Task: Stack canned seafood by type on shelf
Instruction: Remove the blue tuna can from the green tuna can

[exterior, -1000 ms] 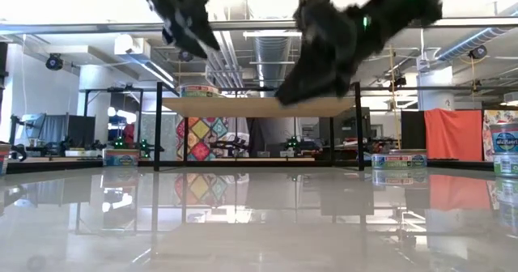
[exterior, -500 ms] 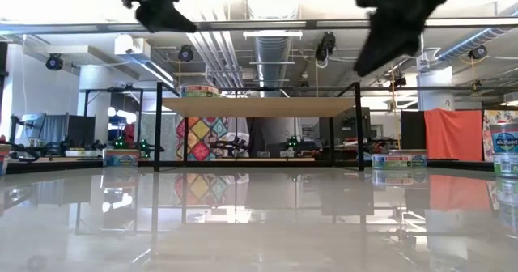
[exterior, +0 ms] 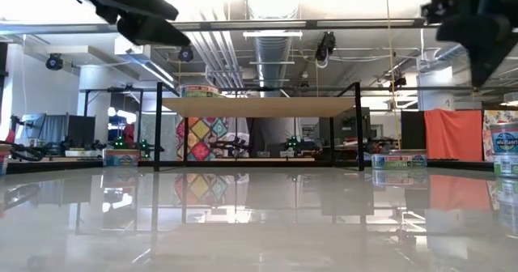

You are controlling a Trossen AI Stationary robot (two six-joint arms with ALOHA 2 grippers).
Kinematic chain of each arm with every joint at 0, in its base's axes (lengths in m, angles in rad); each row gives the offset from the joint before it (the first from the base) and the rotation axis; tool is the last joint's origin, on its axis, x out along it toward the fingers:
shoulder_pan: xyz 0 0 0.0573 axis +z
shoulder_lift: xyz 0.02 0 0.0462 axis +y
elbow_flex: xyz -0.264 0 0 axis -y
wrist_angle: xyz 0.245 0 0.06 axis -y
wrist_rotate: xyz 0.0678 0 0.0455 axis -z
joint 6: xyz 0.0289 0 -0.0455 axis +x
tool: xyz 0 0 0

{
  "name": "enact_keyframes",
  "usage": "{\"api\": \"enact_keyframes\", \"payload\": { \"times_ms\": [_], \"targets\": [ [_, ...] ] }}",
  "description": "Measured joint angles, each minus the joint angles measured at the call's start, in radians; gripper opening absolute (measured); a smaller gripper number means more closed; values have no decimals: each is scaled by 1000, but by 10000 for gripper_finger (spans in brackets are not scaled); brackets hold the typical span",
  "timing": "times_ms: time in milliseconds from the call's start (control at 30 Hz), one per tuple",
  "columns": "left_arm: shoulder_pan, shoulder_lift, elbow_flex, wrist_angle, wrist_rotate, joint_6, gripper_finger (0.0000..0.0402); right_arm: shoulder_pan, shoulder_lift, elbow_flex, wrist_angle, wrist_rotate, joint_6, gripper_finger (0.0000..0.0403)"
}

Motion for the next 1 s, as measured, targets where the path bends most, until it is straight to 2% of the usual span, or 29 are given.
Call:
{"api": "enact_keyframes", "payload": {
  "times_ms": [300, 500, 700, 867, 1000],
  "targets": [
    [-1, 160, 19, 173, 3, 4, 372, -27, 62, -100, 3, -144, 31, 12],
    [-1, 258, 74, 177, 3, 5, 372, -36, 144, -119, 32, -154, -19, 12],
    [-1, 330, 138, 176, 3, 47, 372, -53, 249, -117, 90, -171, -137, 12],
    [-1, 362, 191, 131, 3, 77, 372, -53, 314, -48, 104, -166, -195, 12],
    [-1, 366, 203, 129, 2, 77, 372, -46, 341, 64, 159, -106, -255, 12]
  ]
}}
